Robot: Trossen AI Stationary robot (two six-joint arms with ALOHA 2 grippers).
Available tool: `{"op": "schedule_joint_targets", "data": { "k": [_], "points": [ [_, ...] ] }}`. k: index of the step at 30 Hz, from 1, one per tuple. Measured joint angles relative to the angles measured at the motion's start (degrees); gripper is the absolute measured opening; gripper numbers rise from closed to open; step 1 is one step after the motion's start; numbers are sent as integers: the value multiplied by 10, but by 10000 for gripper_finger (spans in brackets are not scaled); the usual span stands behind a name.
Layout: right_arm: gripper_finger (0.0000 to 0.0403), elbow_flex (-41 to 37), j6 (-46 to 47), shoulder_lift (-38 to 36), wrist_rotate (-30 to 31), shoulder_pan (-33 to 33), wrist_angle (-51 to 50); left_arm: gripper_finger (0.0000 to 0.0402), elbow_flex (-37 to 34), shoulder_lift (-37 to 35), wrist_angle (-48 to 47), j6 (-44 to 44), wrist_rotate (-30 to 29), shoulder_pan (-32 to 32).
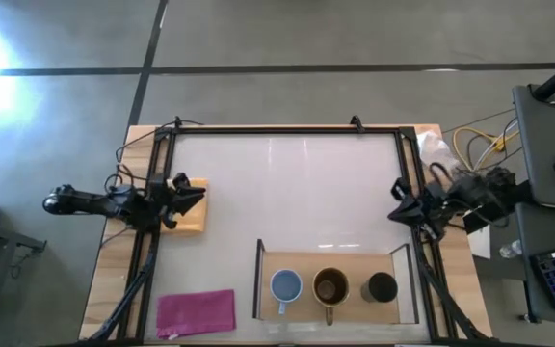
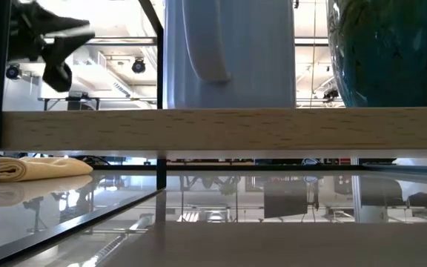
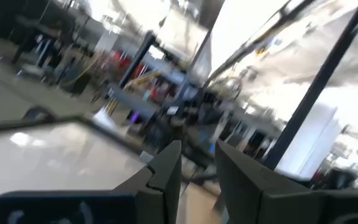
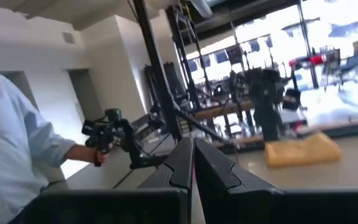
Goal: Stack small to large cups/mugs on shelf
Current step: Return to Home Position
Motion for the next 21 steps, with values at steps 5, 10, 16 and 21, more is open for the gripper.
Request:
{"op": "schedule_joint_targets", "data": {
  "k": [5, 10, 16, 21],
  "points": [
    [9, -59, 35, 0, 28, -7, 22, 84, 0, -18, -53, 4, -6, 0],
    [9, -84, 2, 0, 25, -50, 100, 84, -1, -13, -95, -28, -23, 0],
    [9, -101, -18, 0, -20, -137, 126, 84, -1, -20, -93, -20, -43, 0],
    [9, -139, 13, 0, -103, -241, 166, 84, -1, -17, -106, -11, -63, 0]
  ]
}}
